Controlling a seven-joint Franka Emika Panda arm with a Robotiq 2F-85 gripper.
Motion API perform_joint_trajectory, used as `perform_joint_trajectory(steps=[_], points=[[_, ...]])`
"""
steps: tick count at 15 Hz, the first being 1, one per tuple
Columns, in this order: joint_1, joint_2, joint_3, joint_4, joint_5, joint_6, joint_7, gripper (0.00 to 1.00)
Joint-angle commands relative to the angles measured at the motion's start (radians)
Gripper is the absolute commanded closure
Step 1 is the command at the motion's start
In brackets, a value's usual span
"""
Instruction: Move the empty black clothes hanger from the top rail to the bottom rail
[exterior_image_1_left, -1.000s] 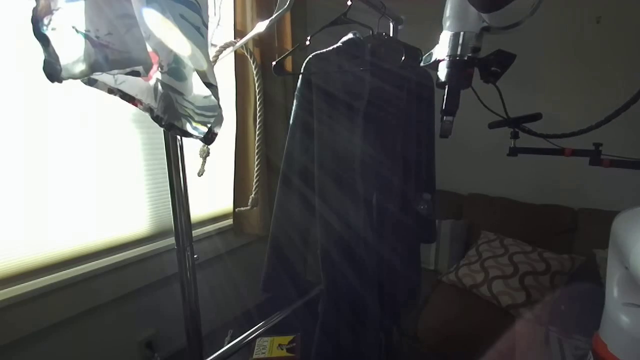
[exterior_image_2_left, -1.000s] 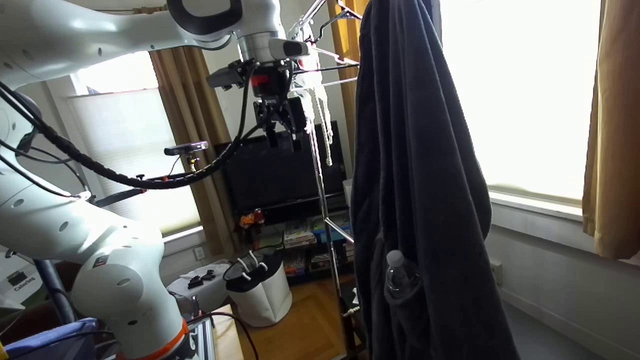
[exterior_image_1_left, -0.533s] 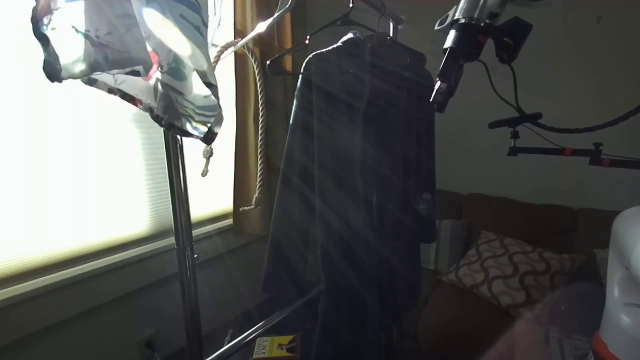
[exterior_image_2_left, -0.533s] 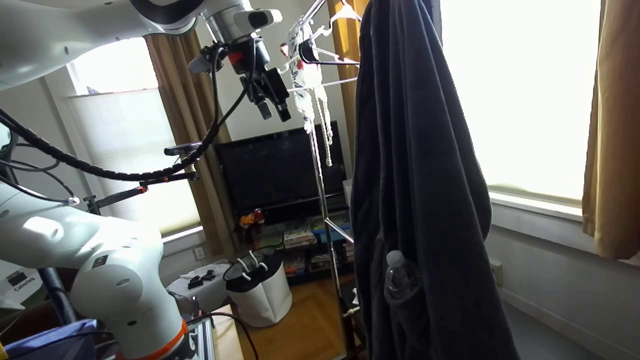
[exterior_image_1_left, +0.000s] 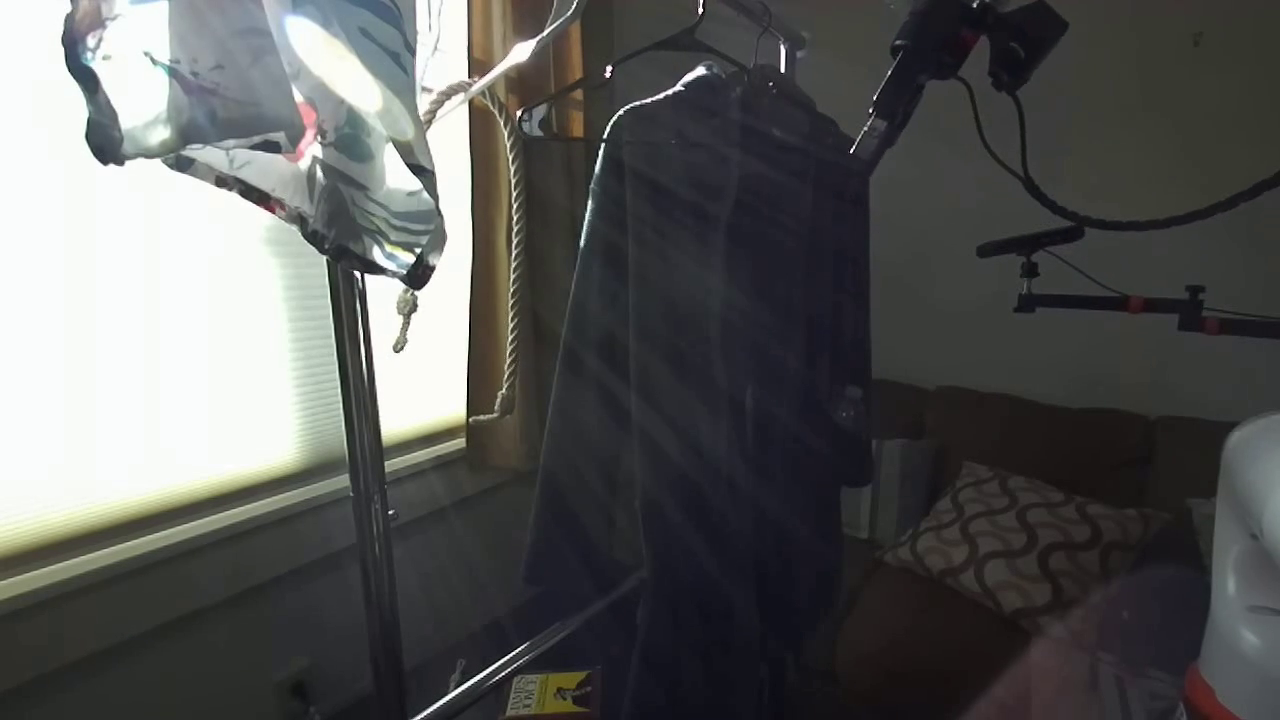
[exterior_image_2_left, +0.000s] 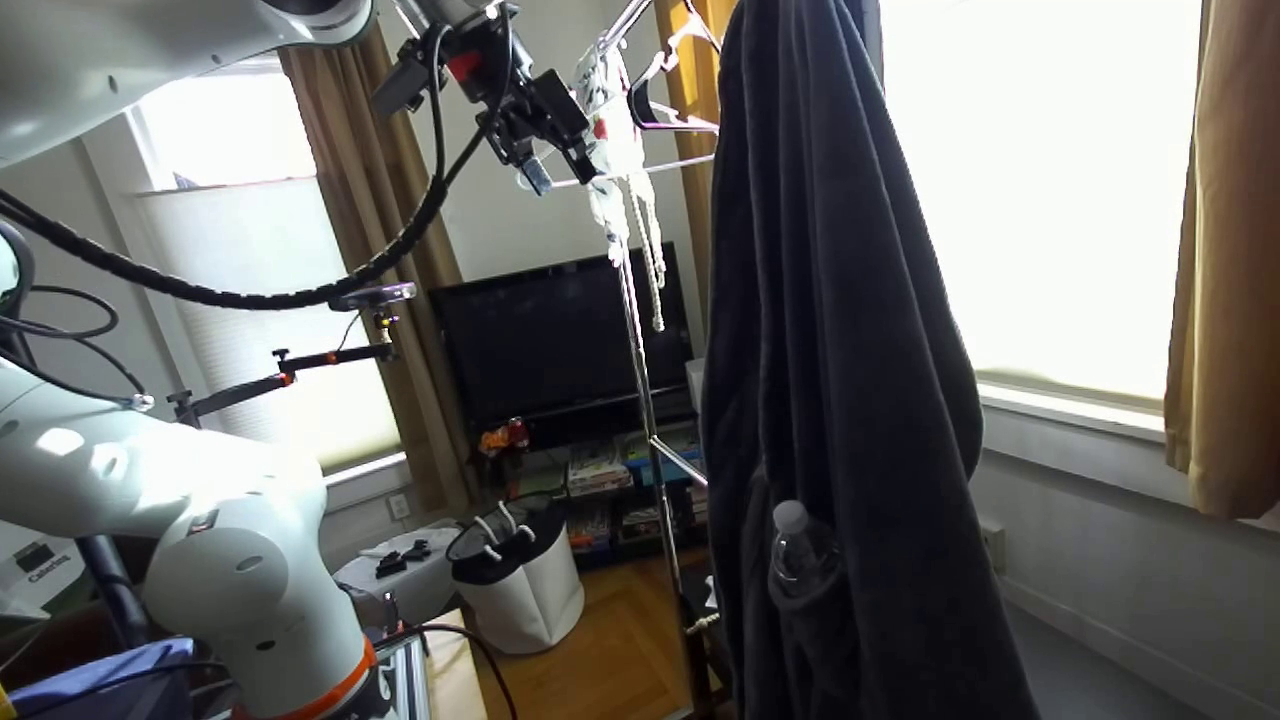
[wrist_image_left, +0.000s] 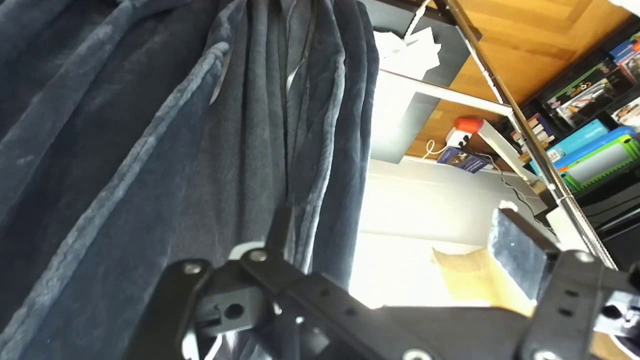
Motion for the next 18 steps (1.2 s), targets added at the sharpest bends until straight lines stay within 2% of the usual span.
perform_joint_trajectory(steps=[1, 8, 10, 15, 17, 18], points=[[0.036, 0.013, -0.022, 0.092, -0.045, -0.020, -0.050, 0.00], [0.073, 0.048, -0.038, 0.187, -0.070, 0.029, -0.122, 0.00], [0.062, 0.034, -0.028, 0.170, -0.070, 0.017, -0.088, 0.00], [0.079, 0.066, -0.042, 0.136, -0.051, 0.165, -0.105, 0.00], [0.088, 0.087, -0.049, 0.134, -0.025, 0.207, -0.091, 0.26], [0.092, 0.095, -0.049, 0.129, -0.021, 0.227, -0.094, 0.34]])
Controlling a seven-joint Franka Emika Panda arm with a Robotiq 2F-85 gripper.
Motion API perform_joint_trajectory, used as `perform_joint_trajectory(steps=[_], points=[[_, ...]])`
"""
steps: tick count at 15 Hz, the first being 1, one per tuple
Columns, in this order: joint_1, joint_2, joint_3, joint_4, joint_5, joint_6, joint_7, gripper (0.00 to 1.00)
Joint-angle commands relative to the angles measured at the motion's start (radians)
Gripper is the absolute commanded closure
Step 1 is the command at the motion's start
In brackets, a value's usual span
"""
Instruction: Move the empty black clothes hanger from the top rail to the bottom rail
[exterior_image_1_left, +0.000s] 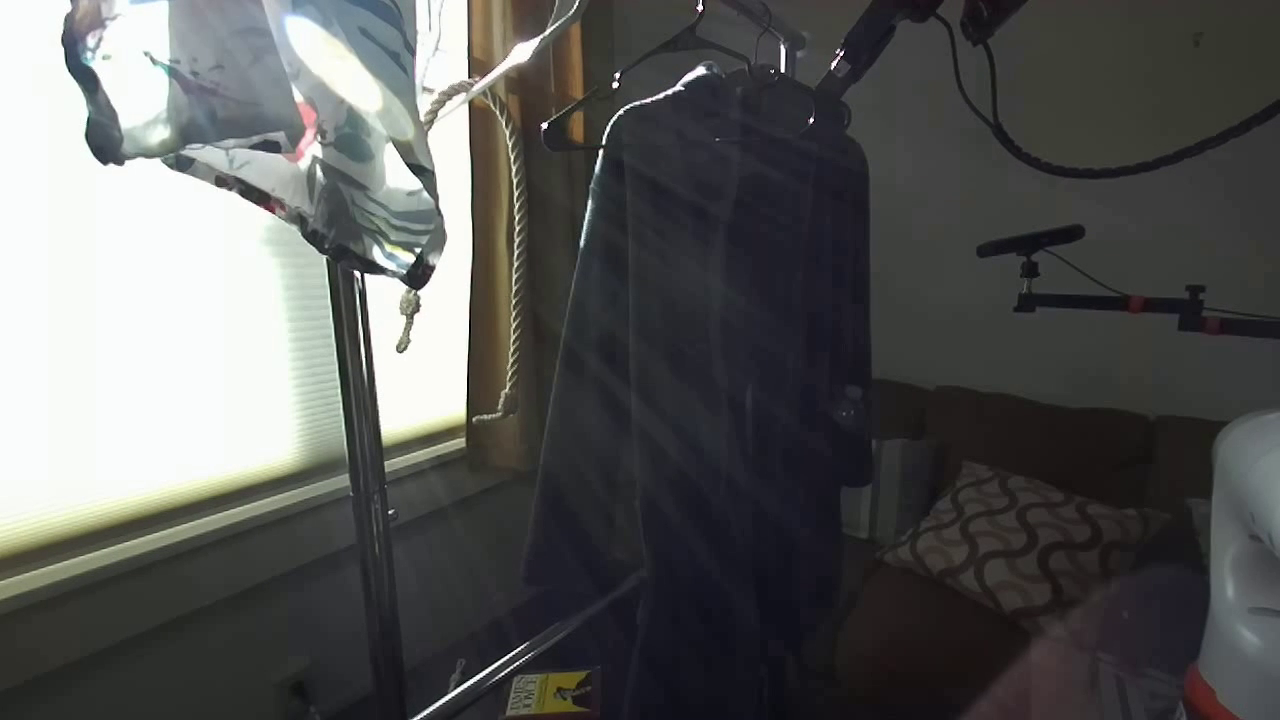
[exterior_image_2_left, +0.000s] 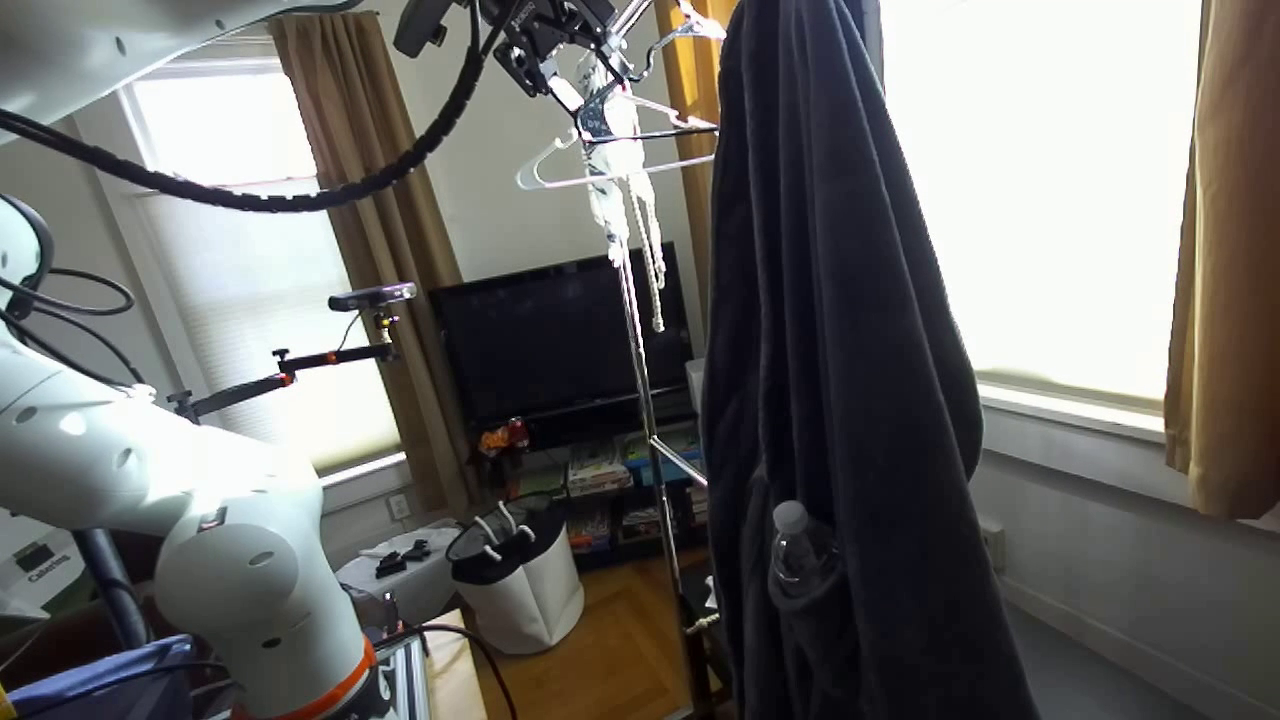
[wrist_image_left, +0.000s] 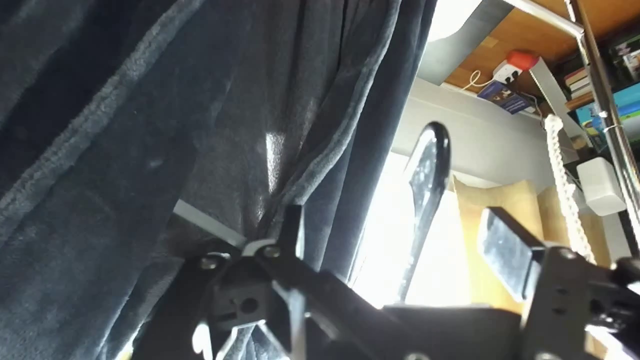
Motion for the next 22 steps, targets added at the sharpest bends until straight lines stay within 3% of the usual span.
perform_joint_trajectory(steps=[1, 9, 17, 22], points=[[0.032, 0.023, -0.020, -0.021, 0.029, 0.066, -0.005, 0.42], [0.041, 0.025, -0.011, -0.026, 0.053, 0.072, 0.001, 0.99], [0.057, -0.037, -0.002, -0.056, 0.079, 0.104, -0.003, 0.99], [0.081, -0.128, -0.005, -0.132, 0.119, 0.252, 0.002, 0.99]])
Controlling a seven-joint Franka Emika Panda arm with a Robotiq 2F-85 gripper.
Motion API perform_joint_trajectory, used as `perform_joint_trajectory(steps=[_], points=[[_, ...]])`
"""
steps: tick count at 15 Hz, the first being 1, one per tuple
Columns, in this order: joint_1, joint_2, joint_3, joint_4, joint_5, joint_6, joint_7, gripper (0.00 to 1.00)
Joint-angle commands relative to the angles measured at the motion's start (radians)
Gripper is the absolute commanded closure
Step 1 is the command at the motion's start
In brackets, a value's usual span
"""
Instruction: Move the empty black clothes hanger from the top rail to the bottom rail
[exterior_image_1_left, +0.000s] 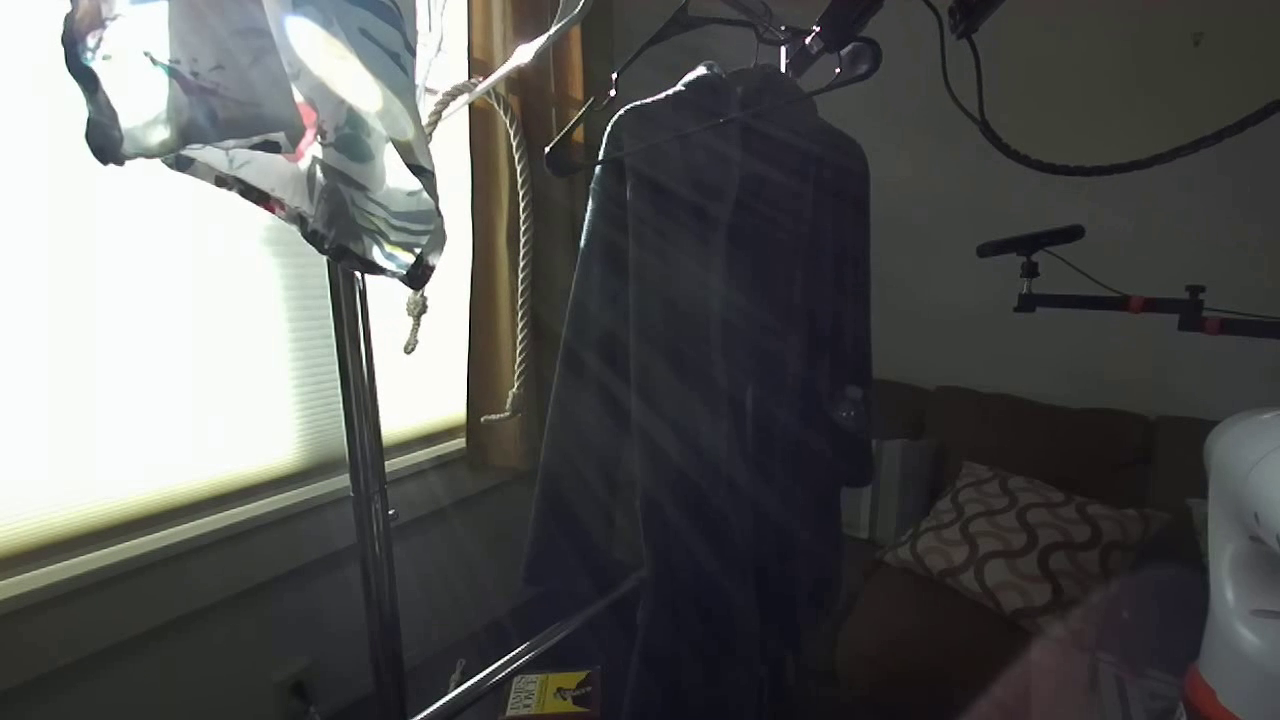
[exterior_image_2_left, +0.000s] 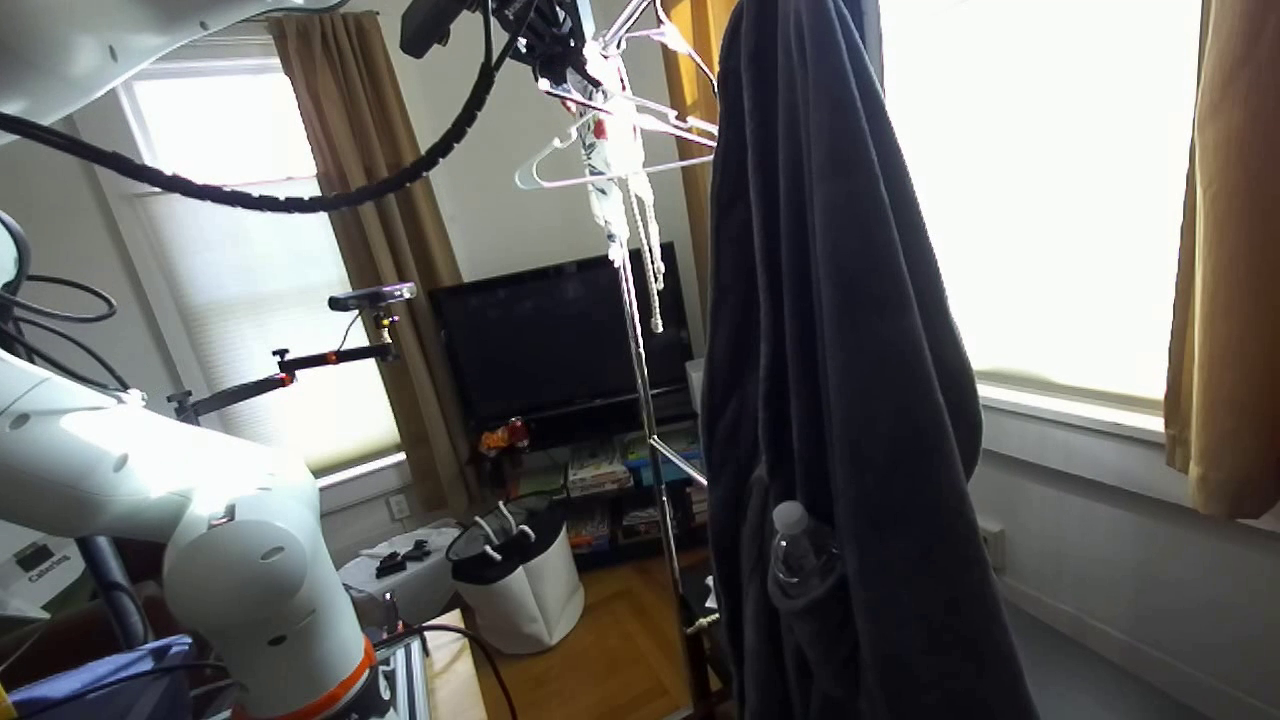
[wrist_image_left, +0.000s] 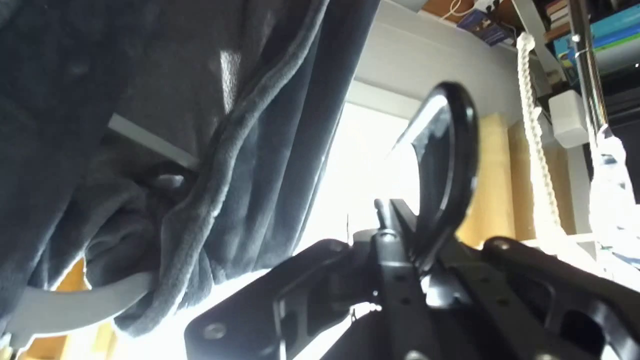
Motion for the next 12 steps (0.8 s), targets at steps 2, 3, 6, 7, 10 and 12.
perform_joint_trajectory(steps=[2, 3, 6, 7, 10, 12], points=[[0.017, -0.112, -0.004, -0.138, 0.039, 0.204, 0.028, 0.99], [0.021, -0.120, -0.006, -0.156, 0.044, 0.248, 0.036, 0.99], [0.043, -0.119, -0.013, -0.187, 0.058, 0.325, 0.057, 0.99], [0.047, -0.108, -0.014, -0.182, 0.057, 0.290, 0.072, 0.72], [0.041, -0.080, -0.012, -0.157, 0.051, 0.172, 0.125, 0.57], [0.025, -0.067, -0.004, -0.147, 0.041, 0.113, 0.149, 0.42]])
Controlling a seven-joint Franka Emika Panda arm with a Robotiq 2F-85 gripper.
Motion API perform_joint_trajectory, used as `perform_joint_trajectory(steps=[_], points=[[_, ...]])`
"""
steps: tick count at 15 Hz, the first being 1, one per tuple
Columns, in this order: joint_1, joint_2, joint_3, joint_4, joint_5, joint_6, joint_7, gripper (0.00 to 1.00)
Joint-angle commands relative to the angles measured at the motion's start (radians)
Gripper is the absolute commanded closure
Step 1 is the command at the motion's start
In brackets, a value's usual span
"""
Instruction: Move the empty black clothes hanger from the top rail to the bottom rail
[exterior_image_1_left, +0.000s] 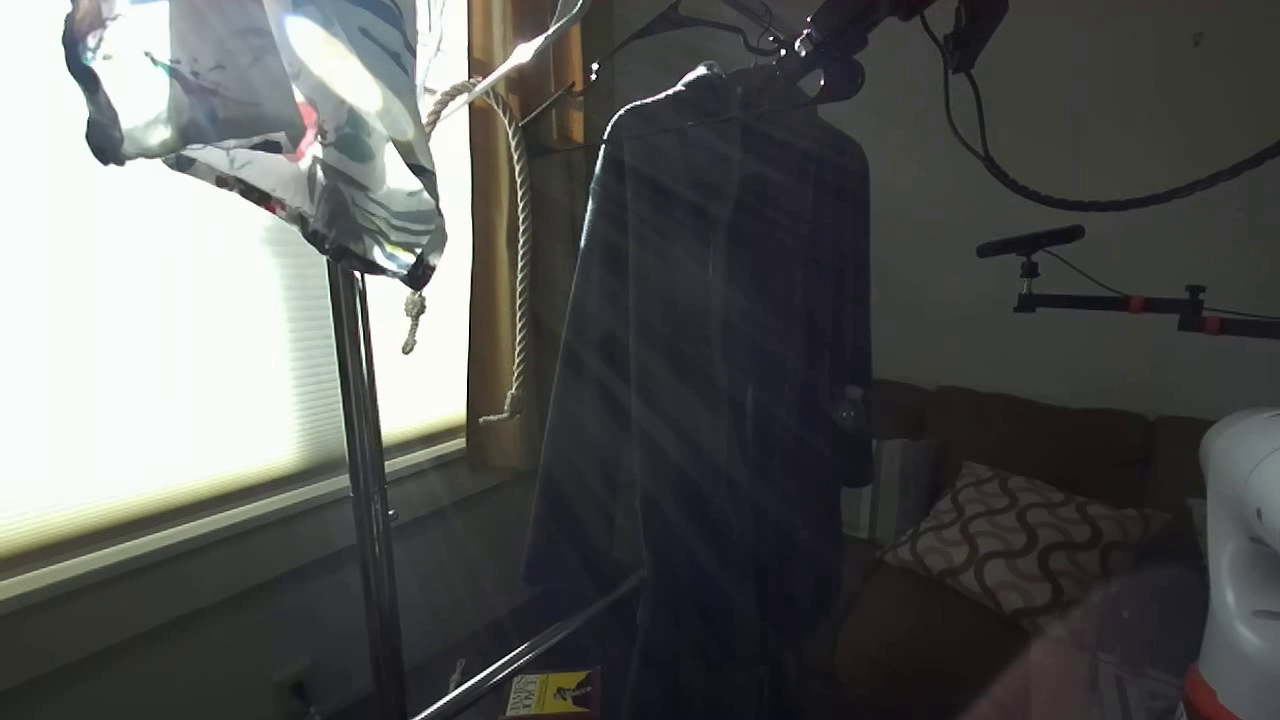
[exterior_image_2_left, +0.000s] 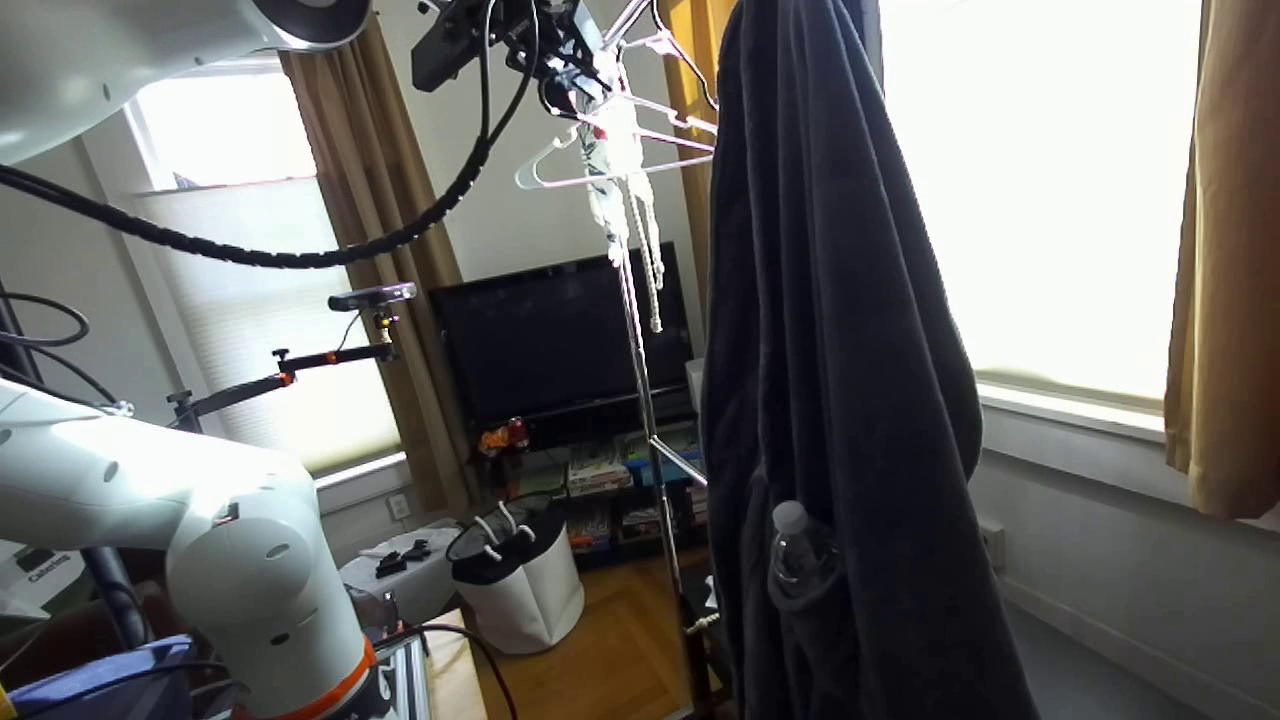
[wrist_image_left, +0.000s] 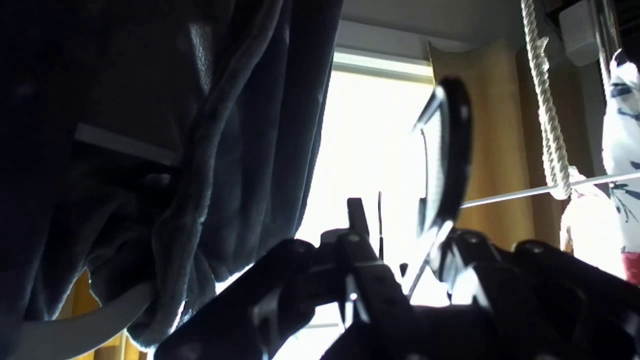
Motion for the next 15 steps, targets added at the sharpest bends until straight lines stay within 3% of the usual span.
perform_joint_trajectory(steps=[1, 6, 11, 15], points=[[-0.016, 0.015, 0.005, 0.024, -0.008, -0.119, 0.056, 0.35], [-0.052, 0.039, 0.013, 0.070, -0.044, -0.310, 0.076, 0.01], [-0.066, 0.030, 0.026, 0.068, -0.183, -0.309, -0.053, 0.00], [-0.074, 0.038, 0.043, 0.094, -0.287, -0.448, -0.097, 0.00]])
